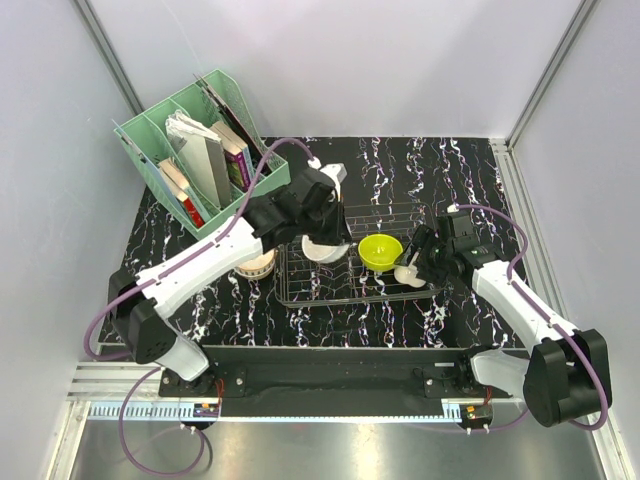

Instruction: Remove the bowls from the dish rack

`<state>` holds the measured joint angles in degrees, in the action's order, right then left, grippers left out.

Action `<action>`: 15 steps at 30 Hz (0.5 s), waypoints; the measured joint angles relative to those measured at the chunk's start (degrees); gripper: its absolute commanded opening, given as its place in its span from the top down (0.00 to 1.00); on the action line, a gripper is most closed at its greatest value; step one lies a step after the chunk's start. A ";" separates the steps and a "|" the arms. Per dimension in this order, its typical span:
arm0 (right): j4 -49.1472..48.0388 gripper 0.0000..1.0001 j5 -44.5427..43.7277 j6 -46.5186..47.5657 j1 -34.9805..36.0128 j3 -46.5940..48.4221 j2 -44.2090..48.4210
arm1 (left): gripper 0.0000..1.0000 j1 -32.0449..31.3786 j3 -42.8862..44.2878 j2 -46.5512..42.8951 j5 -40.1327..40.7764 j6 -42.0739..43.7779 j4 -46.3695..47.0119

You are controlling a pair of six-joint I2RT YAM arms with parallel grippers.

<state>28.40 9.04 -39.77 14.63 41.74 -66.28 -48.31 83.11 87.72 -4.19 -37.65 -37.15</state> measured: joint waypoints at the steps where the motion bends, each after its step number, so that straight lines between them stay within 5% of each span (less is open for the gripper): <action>1: 0.02 0.25 -0.02 0.00 0.00 0.00 0.02 | 1.00 0.00 1.57 0.00 0.92 1.11 -1.86; 8: 0.61 0.25 -0.63 -0.15 0.00 0.00 0.37 | 1.00 -0.35 9.70 -1.09 12.13 6.32 -13.38; 15: 1.18 0.25 -0.98 -1.05 0.00 -0.04 0.61 | 1.00 2.89 1.92 -10.86 21.81 5.07 -22.25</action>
<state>29.58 8.05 -40.82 14.63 41.69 -65.67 -45.43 85.03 76.86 17.63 -32.58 -59.40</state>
